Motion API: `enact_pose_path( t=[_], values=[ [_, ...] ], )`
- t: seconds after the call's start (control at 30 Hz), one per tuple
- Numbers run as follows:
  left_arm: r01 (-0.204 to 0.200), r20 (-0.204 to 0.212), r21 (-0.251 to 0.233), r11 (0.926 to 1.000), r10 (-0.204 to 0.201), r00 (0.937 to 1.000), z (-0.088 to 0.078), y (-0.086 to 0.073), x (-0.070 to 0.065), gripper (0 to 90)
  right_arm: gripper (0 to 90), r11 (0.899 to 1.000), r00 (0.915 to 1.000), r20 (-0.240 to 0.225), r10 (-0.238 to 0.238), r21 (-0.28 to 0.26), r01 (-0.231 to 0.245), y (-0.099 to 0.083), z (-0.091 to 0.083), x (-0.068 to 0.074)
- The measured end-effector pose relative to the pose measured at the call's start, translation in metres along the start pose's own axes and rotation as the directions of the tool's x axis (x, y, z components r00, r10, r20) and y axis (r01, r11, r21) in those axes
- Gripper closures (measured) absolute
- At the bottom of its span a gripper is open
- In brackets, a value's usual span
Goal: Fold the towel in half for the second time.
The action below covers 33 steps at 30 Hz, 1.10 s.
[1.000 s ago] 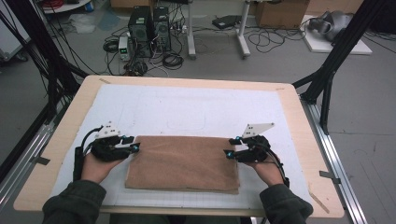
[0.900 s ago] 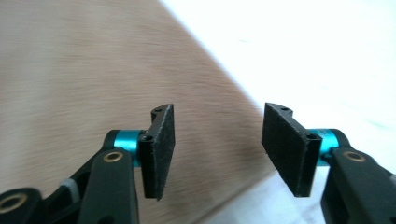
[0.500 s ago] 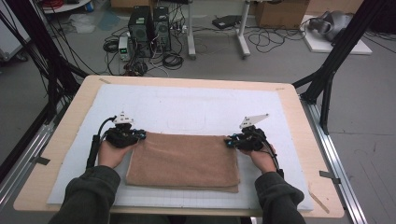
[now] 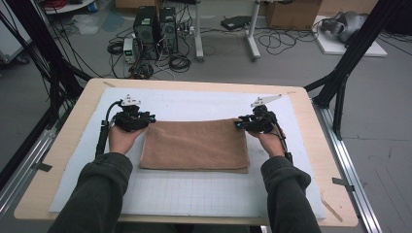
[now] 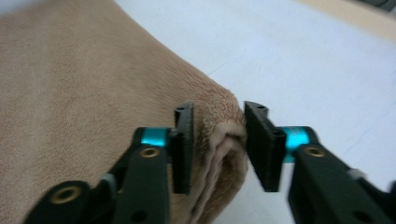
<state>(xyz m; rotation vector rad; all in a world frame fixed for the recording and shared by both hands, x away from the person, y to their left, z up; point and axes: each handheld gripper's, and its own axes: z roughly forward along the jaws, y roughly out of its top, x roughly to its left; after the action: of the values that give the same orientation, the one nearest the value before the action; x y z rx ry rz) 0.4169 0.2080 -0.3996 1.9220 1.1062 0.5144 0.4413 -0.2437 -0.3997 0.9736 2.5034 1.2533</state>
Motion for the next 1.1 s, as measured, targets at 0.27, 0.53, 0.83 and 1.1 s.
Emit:
enact_pose_path(
  t=[0.27, 0.53, 0.83, 1.1],
  values=[
    [-0.037, 0.035, 0.005, 0.9993, 0.037, 0.9987, -0.020, -0.019, -0.007, 58.4, 49.6, 0.999, 0.9997, 0.000, 0.026, -0.032, -0.026, -0.009, -0.003, 0.014],
    [-0.057, 0.089, 0.032, 0.9979, 0.054, 0.9946, -0.030, -0.033, -0.018, 45.3, 37.0, 0.993, 0.9996, -0.007, 0.029, -0.113, -0.029, -0.007, -0.010, 0.028],
    [-0.076, 0.112, 0.021, 0.9969, 0.074, 0.9910, -0.038, -0.044, -0.023, 44.3, 31.7, 0.995, 0.9999, -0.011, 0.002, -0.102, -0.003, -0.016, -0.003, 0.041],
    [-0.084, 0.124, 0.004, 0.9964, 0.083, 0.9888, -0.049, -0.042, -0.025, 35.8, 28.4, 0.994, 0.9987, 0.010, -0.050, -0.092, 0.051, -0.014, -0.008, 0.052]
  ],
)
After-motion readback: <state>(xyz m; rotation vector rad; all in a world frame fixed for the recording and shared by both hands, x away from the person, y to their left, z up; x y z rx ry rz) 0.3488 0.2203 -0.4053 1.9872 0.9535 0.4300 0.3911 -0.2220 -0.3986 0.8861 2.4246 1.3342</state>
